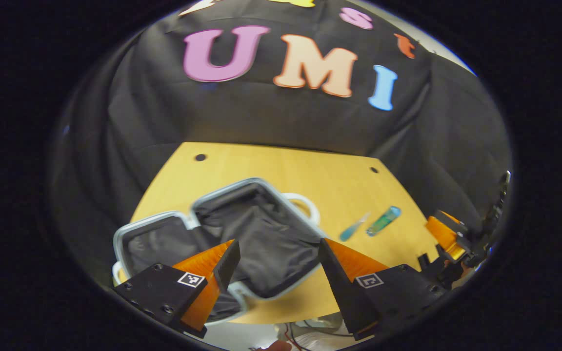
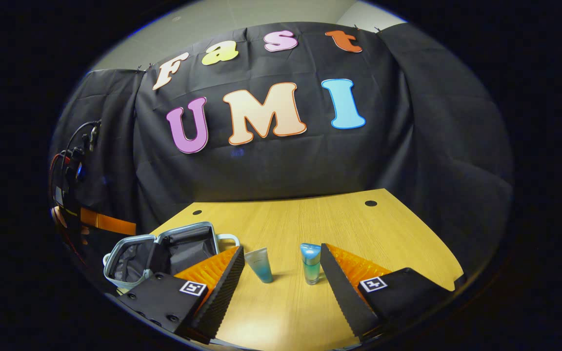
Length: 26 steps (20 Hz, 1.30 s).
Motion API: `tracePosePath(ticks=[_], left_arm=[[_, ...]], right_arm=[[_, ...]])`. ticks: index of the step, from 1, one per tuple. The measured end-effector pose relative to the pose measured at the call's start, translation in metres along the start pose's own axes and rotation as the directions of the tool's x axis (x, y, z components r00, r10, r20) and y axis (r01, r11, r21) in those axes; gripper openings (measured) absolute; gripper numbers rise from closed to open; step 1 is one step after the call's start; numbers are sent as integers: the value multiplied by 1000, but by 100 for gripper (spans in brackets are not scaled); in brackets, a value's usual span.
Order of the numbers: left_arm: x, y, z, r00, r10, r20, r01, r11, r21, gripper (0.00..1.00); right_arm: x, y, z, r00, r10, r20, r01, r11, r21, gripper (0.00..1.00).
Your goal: First open the suitcase, pack the skin care products into it, and then close the suitcase.
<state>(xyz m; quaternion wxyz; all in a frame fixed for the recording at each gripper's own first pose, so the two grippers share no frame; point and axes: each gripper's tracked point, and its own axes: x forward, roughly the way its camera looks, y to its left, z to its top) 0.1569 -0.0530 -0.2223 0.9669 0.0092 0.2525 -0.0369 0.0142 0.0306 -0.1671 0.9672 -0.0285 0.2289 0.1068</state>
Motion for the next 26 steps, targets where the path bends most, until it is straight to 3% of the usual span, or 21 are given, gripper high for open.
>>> tracePosePath(ticks=[4,5,7,14,17,18,20,21,23,24,25,26], left_arm=[[43,-77,-23,997,-80,-8,80,997,-14,96],[54,-88,-28,996,-83,-13,83,996,-29,96],[79,-107,-32,996,-85,-5,84,994,-76,96],[168,-133,-52,1000,11,23,-7,985,-170,96],[196,-130,-62,998,68,14,-64,979,-194,95],[203,-131,-65,998,68,11,-64,977,-202,90],[220,-131,-71,997,73,1,-71,973,-221,93],[226,-129,-74,996,83,-9,-83,972,-222,89],[237,-125,-77,995,99,-24,-102,970,-222,81],[242,-124,-77,995,99,-29,-103,969,-223,82],[246,-123,-79,994,104,-37,-110,970,-218,65],[247,-118,-79,992,120,-41,-126,970,-210,64]], right_arm=[[12,-25,-10,996,66,-56,-67,997,-23,98],[14,-29,-15,994,82,-70,-84,996,-24,94],[17,-34,-26,988,116,-106,-120,992,-28,98],[31,-44,-67,944,247,-217,-260,965,-31,98],[39,-52,-77,932,273,-239,-288,957,-29,94],[43,-54,-80,929,276,-247,-292,956,-28,94],[46,-58,-87,922,281,-264,-296,955,-18,98],[46,-61,-90,921,283,-269,-296,955,-11,94],[49,-61,-96,915,289,-280,-300,954,3,98],[51,-62,-97,914,291,-284,-302,953,2,98],[53,-63,-100,913,290,-287,-304,953,-4,94],[57,-64,-101,912,290,-290,-307,952,-11,98]])
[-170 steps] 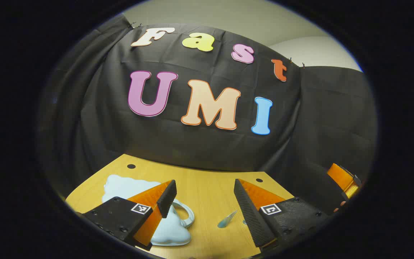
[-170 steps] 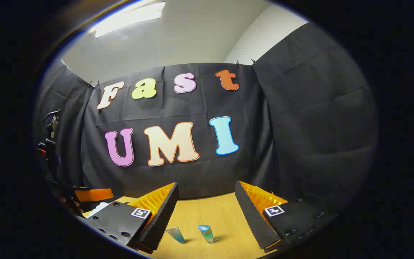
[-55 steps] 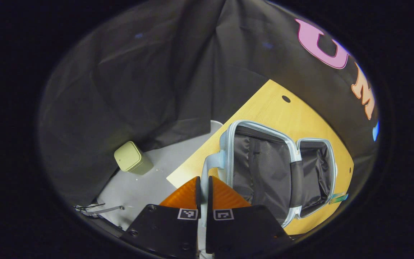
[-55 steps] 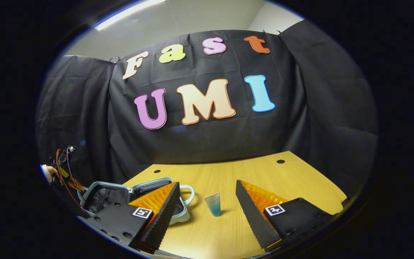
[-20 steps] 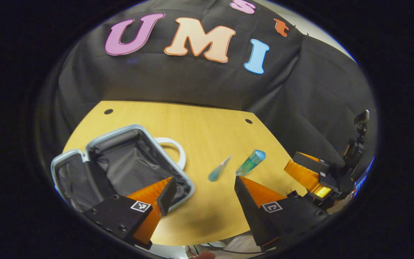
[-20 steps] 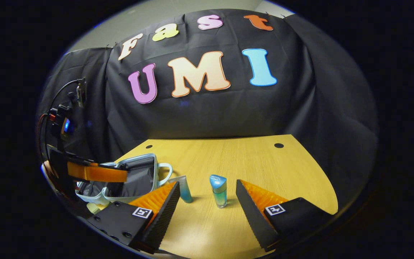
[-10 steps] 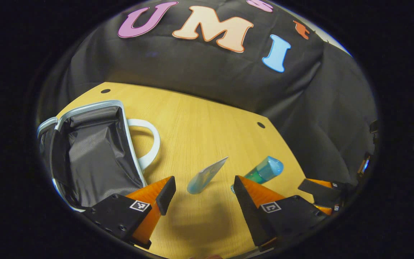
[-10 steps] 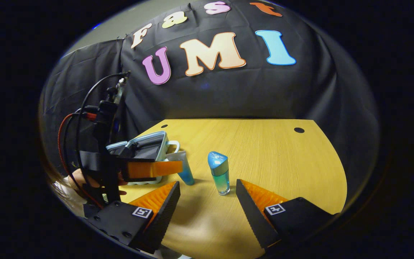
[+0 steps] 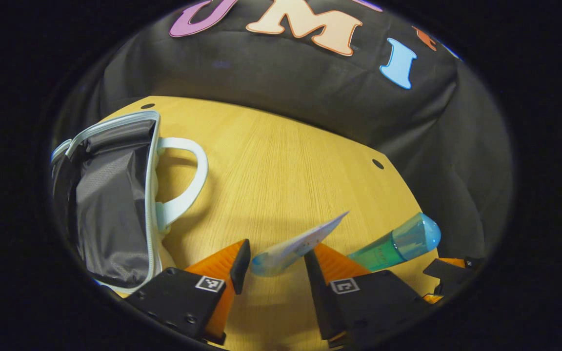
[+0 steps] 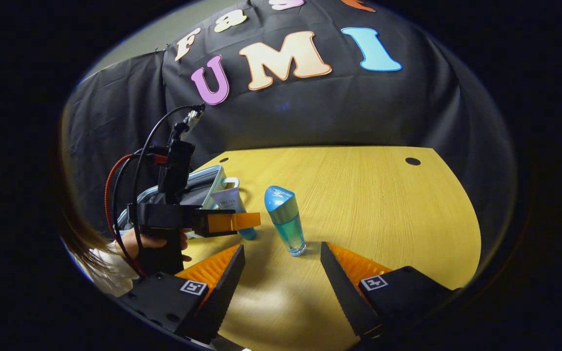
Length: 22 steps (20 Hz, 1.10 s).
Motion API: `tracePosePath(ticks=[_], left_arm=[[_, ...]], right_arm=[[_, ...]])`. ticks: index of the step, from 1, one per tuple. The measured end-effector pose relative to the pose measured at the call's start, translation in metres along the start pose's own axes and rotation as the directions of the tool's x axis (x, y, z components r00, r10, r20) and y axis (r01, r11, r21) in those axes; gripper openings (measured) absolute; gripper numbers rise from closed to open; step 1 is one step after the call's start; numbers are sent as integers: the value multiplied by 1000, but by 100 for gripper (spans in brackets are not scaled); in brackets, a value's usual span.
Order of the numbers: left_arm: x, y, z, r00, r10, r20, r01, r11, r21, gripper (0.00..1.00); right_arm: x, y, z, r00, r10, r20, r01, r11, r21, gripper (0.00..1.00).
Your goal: First open the suitcase, pack the skin care products into it, and then close the suitcase.
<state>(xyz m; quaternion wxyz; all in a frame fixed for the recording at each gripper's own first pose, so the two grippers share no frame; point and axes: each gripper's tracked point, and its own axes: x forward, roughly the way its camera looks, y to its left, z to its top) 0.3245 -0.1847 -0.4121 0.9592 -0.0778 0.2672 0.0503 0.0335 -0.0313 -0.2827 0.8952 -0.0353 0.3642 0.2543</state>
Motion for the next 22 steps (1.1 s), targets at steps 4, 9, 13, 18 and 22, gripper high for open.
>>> tracePosePath(ticks=[4,9,13,18,22], left_arm=[[8,0,0,1000,-7,-25,7,1000,6,37],[-7,-13,9,998,-34,-46,34,999,-4,31],[-39,-21,36,999,-52,-6,52,999,-12,37],[-82,1,75,998,-29,60,33,997,-68,31],[-113,38,96,996,20,84,-9,992,-129,34]], right_arm=[[19,-2,2,1000,11,1,-11,1000,4,98],[55,-6,7,999,25,34,-25,1000,-17,98],[78,-5,8,997,45,60,-43,998,-38,98],[99,-4,2,998,46,49,-44,998,-40,86],[103,-4,0,999,30,42,-27,997,-68,51]])
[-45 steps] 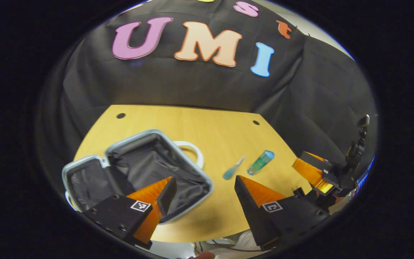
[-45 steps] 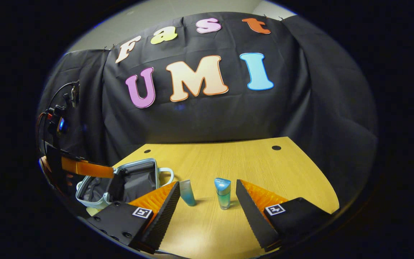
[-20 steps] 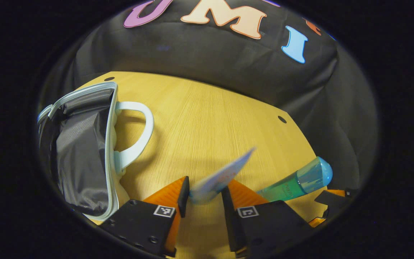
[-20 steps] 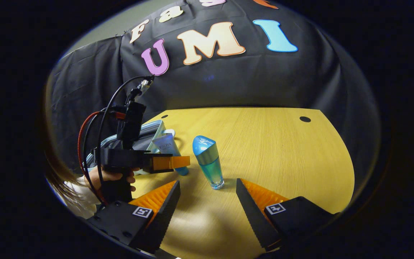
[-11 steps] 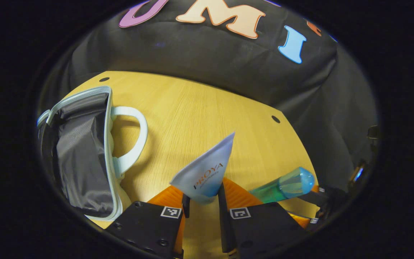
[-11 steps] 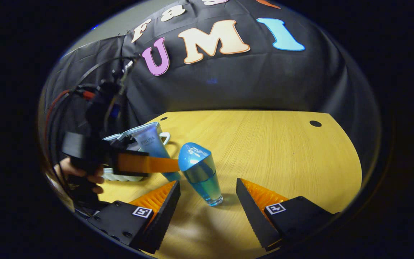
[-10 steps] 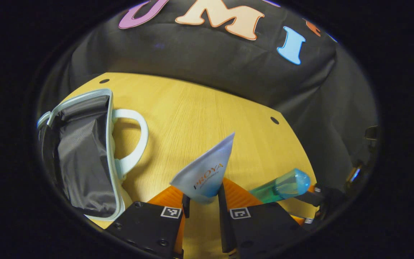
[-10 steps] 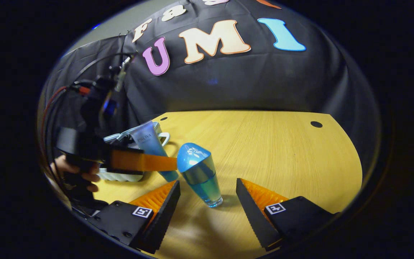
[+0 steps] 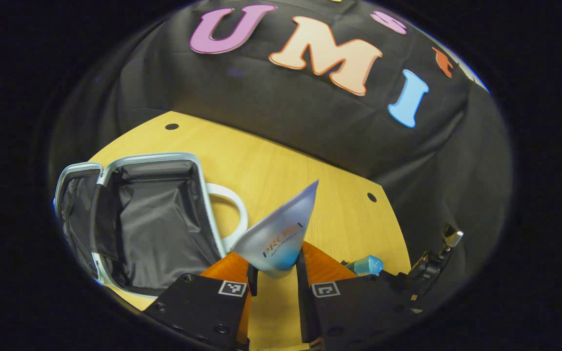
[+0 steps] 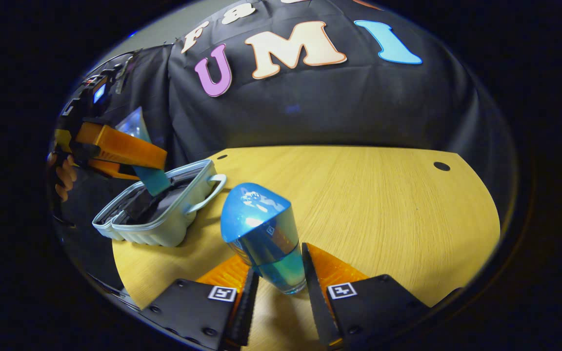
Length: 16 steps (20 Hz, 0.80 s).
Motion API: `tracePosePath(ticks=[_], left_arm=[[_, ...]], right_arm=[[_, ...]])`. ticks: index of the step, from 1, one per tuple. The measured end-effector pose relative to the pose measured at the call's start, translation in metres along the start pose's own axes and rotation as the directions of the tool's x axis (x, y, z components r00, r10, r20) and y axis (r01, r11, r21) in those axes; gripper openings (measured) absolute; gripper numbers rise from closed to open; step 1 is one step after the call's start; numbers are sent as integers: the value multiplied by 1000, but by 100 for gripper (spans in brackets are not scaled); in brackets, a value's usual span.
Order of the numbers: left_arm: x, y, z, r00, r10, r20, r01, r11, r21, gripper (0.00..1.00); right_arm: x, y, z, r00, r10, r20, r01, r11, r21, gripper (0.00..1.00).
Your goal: First open the suitcase, pack the skin care products into it, and then close the suitcase.
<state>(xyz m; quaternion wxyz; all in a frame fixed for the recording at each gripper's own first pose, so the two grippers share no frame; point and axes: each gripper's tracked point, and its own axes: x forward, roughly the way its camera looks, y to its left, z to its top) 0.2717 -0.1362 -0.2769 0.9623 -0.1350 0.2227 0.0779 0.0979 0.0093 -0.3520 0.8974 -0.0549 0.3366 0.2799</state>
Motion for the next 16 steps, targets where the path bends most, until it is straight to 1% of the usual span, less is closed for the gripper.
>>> tracePosePath(ticks=[1,2,4,5,6,8,9,10,12,13,14,15,16], left_arm=[[-7,11,6,1000,20,7,-20,1000,-13,34],[-13,23,12,999,41,13,-41,999,-18,34],[-24,55,18,995,102,4,-102,995,-24,34],[-25,70,20,991,133,-7,-133,991,-28,34],[-27,85,18,986,163,-24,-164,986,-39,34],[-27,112,10,977,199,-76,-204,977,-61,34],[-27,125,2,970,212,-118,-221,973,-67,34],[-25,135,-8,962,223,-159,-235,970,-63,34],[-16,152,-27,938,241,-248,-259,965,-45,34],[-13,158,-35,927,241,-289,-264,964,-42,34],[-11,161,-44,913,232,-335,-259,965,-39,34],[-6,165,-50,905,227,-360,-256,966,-37,34],[-3,169,-58,891,220,-398,-254,967,-34,38]], right_arm=[[1,-1,0,1000,-14,2,14,999,-30,47],[0,-3,1,1000,-21,3,21,999,-41,47],[0,-4,-1,1000,-22,1,22,999,-40,40],[-1,-4,-2,1000,-21,-3,21,999,-39,42],[-1,-5,-2,1000,-23,-9,22,999,-36,42],[-2,-7,-1,999,-29,-21,29,999,-22,42],[-1,-6,-2,999,-35,-29,34,999,-19,40],[-2,-6,-1,998,-41,-39,40,999,-20,42],[-3,-5,0,997,-46,-55,44,998,-36,40],[-6,-3,2,997,-47,-56,44,998,-44,40],[-6,-1,5,997,-49,-60,46,998,-48,37],[-7,1,8,997,-50,-66,47,998,-46,40],[-8,5,13,997,-53,-63,50,998,-40,40]])
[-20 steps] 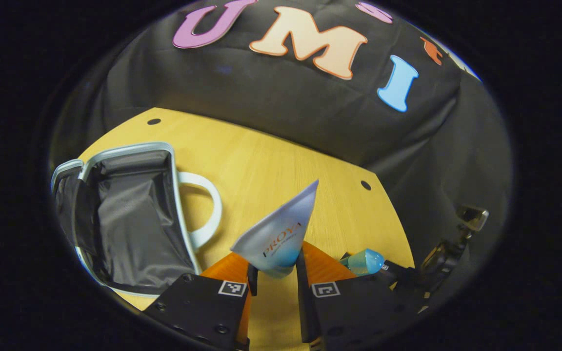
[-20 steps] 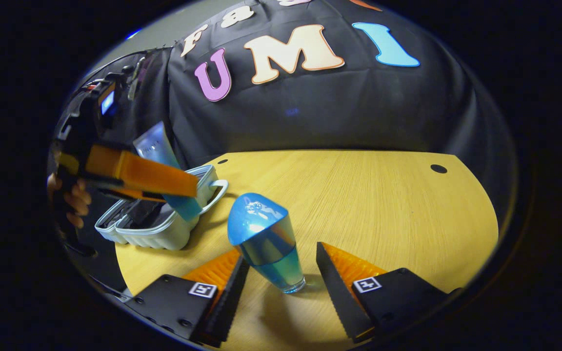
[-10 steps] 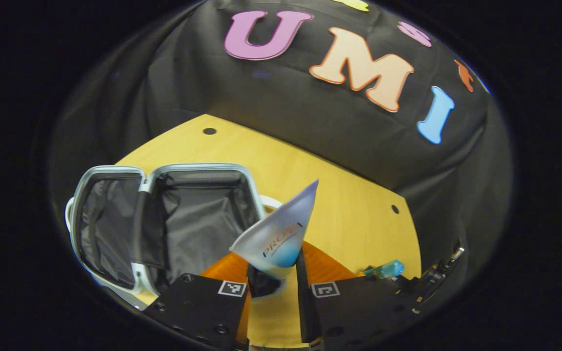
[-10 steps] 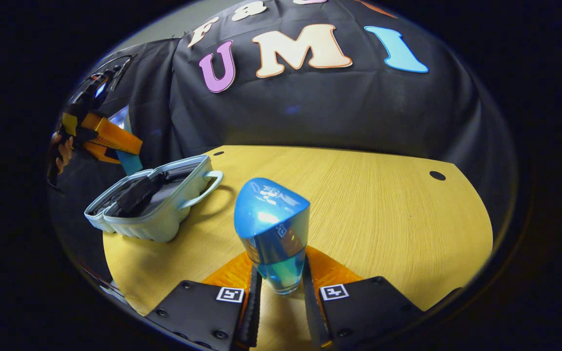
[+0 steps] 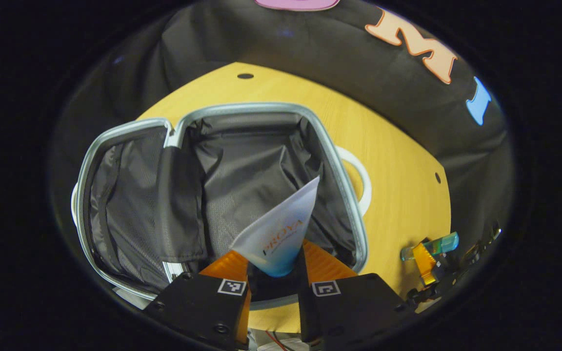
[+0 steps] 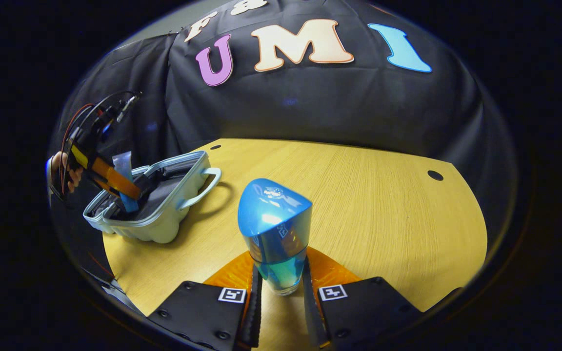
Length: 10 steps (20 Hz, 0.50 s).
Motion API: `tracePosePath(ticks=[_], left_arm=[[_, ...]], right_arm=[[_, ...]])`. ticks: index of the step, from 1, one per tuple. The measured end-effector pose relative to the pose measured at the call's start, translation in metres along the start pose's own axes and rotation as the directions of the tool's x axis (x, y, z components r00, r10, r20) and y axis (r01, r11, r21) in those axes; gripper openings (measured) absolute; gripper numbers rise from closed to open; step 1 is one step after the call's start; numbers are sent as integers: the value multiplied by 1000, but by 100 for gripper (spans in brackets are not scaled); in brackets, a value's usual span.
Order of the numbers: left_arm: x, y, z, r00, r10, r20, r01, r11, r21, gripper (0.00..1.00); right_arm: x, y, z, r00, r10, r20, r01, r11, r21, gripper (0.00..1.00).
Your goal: First open the suitcase, pack the skin care products into it, and then close the suitcase.
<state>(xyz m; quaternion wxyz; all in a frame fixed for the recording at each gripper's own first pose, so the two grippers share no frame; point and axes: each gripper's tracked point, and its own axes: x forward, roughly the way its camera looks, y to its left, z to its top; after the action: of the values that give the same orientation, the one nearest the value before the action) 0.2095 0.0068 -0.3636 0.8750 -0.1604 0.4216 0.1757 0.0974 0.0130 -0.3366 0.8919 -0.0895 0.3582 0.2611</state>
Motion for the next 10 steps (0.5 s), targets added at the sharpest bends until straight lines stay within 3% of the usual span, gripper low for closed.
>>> tracePosePath(ticks=[3,8,10], left_arm=[[11,5,-7,998,-8,-69,8,1000,3,34],[20,17,-6,993,-31,-115,32,999,3,38],[17,22,0,994,-42,-102,42,999,1,54]], right_arm=[[-11,15,15,1000,1,12,-1,1000,12,40],[-24,62,60,998,37,45,-38,999,30,40],[-26,89,76,996,68,52,-71,996,54,40]])
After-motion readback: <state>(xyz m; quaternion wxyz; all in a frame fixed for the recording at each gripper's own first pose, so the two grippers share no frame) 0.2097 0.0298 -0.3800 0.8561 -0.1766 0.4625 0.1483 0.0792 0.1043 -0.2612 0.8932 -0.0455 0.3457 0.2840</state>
